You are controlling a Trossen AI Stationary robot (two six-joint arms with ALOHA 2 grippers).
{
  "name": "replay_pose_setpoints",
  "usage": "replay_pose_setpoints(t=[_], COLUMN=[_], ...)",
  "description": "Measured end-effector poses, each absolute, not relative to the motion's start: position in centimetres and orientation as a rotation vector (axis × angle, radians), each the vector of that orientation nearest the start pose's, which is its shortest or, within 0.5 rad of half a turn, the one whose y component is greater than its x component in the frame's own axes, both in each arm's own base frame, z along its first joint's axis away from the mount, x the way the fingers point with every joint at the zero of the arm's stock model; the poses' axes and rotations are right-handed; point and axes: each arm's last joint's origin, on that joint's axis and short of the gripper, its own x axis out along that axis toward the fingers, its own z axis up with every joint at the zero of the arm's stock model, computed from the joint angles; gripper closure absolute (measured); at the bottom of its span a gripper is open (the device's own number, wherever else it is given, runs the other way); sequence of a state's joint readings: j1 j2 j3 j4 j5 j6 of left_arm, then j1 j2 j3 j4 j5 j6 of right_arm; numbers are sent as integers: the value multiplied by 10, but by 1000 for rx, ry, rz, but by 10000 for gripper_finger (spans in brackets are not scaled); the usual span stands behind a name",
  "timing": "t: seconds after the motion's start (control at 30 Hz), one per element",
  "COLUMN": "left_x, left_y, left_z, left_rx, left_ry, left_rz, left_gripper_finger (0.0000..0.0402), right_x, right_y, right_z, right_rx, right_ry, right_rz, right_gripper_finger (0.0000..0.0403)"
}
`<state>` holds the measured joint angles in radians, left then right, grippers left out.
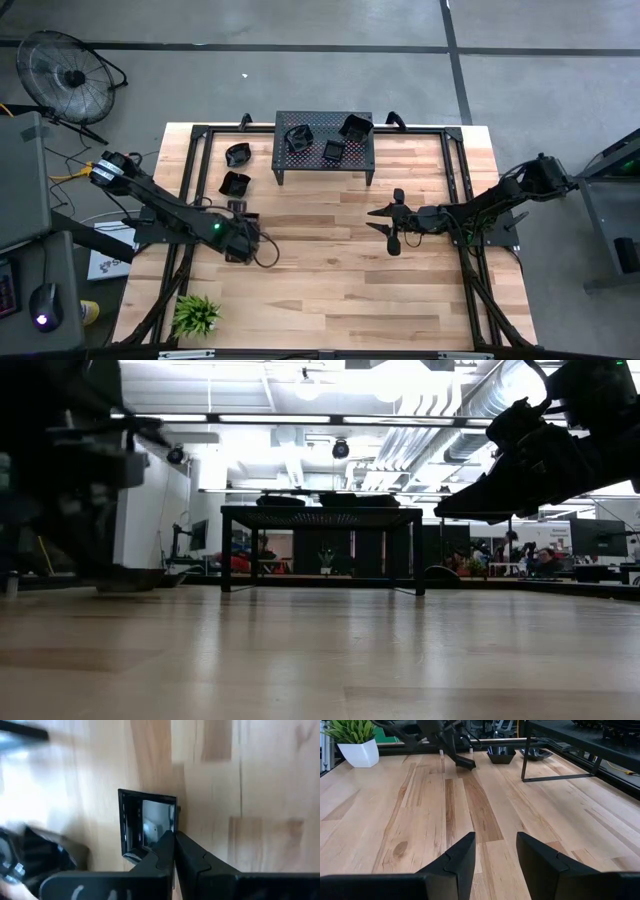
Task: Pick & Place Mini shaped plates
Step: Stack the black square plate on top of the black square plate on the shelf
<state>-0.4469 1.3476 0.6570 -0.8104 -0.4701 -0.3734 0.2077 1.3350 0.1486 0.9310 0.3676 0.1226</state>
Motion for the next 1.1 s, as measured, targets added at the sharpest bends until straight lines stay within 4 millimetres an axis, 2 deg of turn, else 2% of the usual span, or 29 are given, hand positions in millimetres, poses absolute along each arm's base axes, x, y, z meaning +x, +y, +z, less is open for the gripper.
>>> replay_pose_setpoints(t=[0.4,0.8,0.93,1.1], left_x=[209,244,255,273], left_y=[-83,-94,-87,-65], left_z=[198,251,268,285], left_rx=[459,758,811,832], left_ry=[1145,841,797,778], left_rz=[209,231,245,246], left_gripper_finger=[399,399,399,399], right_x=[195,196,195,195], right_y=[31,31,31,30], right_z=[132,132,132,132], right_rx=[49,49,49,49], right_ry=[235,235,235,234], right_rz=[-174,-174,-174,-179], right_gripper_finger=[265,265,265,265])
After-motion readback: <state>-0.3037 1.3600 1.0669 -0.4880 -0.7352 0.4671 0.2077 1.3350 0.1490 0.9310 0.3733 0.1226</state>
